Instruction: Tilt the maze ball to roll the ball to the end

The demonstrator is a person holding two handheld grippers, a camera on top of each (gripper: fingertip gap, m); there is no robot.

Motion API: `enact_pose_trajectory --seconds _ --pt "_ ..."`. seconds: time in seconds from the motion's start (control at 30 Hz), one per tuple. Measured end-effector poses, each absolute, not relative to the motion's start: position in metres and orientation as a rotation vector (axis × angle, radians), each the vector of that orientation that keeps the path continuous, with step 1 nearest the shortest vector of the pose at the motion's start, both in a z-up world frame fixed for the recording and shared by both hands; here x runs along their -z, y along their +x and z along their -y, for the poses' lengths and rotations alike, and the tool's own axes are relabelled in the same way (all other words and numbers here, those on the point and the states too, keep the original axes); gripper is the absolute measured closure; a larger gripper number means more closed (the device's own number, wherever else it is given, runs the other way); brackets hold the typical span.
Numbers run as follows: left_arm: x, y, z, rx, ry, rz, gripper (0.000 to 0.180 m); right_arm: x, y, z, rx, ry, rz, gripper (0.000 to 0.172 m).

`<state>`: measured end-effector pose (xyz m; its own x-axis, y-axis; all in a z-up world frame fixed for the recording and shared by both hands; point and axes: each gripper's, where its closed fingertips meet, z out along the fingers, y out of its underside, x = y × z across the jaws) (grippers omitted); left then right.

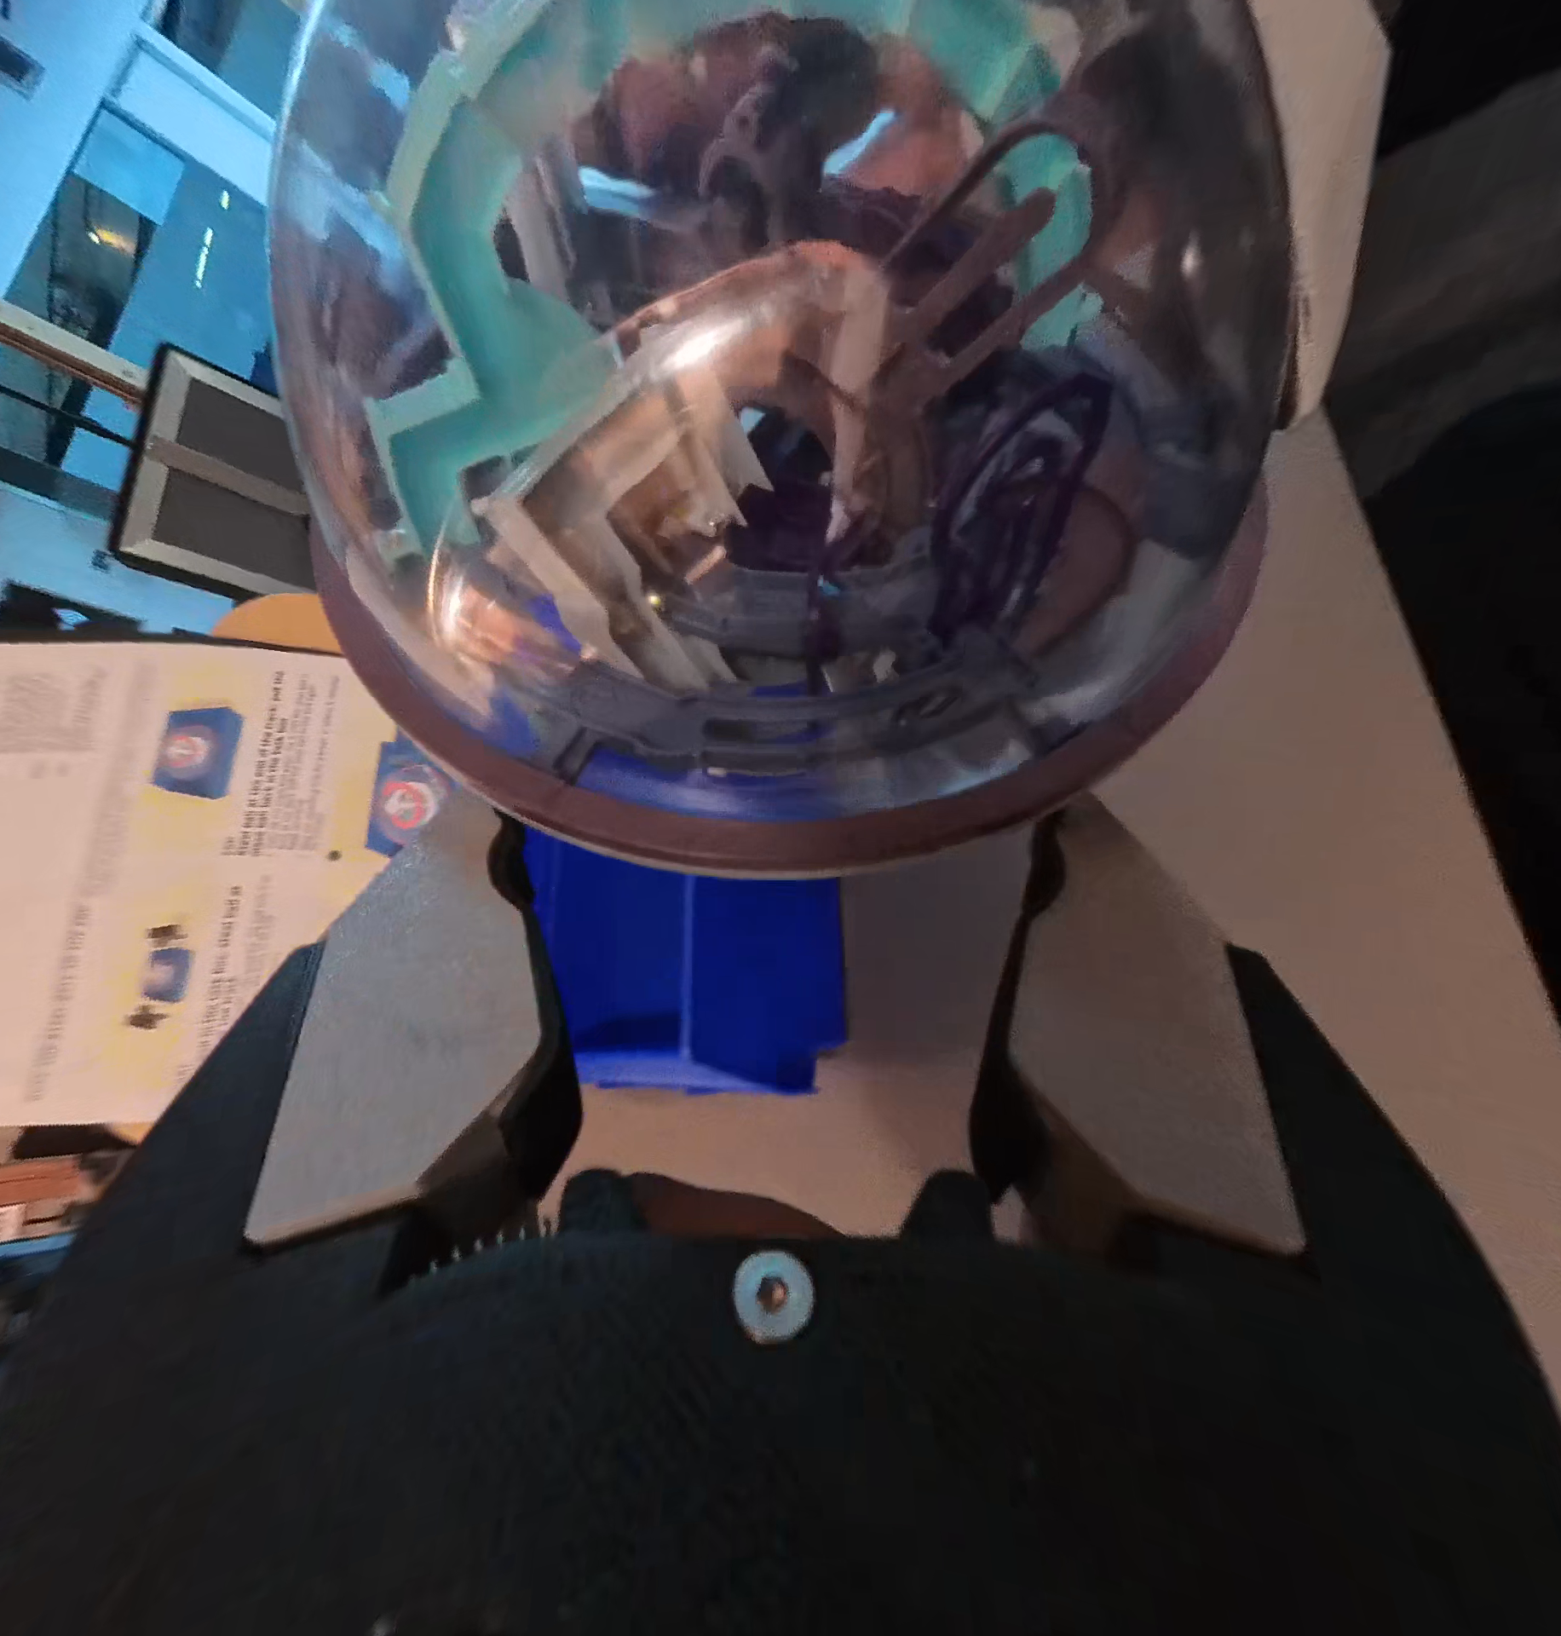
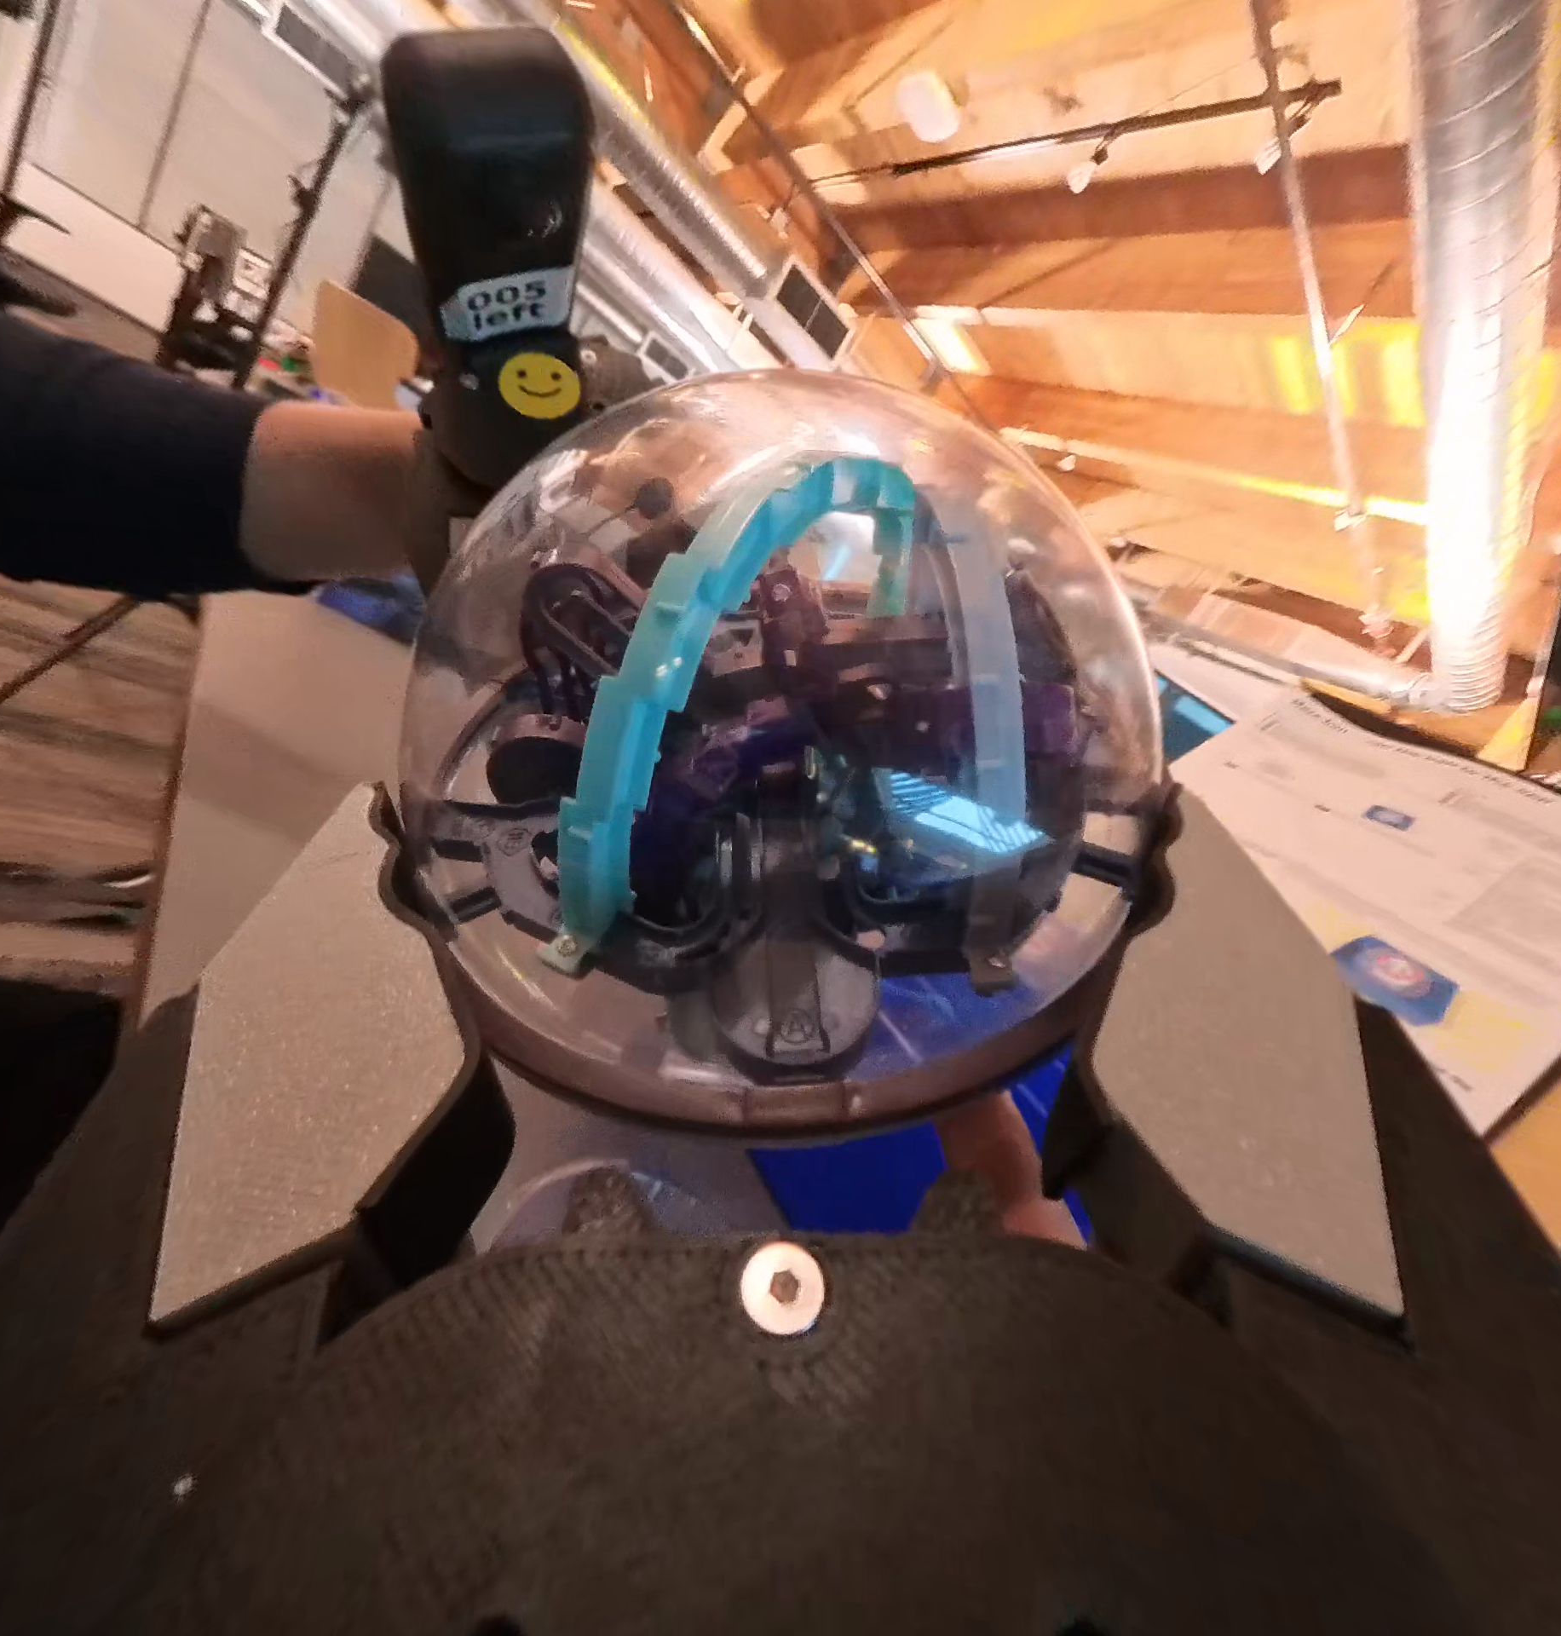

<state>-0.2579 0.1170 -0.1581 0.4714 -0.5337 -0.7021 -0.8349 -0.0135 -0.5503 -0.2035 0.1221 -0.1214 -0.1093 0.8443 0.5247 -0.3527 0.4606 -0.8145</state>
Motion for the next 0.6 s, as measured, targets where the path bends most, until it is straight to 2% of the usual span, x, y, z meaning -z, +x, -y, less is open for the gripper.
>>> enact_pose_trajectory --seconds 0.23,0.6 --pt "0.130 -0.262 -0.103 -0.496 -1.697 -1.370 0.067 0.106 -0.205 -0.109 -1.151 -0.437 1.086 0.015" --pt "0.046 -0.260 -0.104 -0.846 -1.648 -1.478 0.064 0.034 -0.199 -0.108 -1.102 -0.233 0.946 0.015"
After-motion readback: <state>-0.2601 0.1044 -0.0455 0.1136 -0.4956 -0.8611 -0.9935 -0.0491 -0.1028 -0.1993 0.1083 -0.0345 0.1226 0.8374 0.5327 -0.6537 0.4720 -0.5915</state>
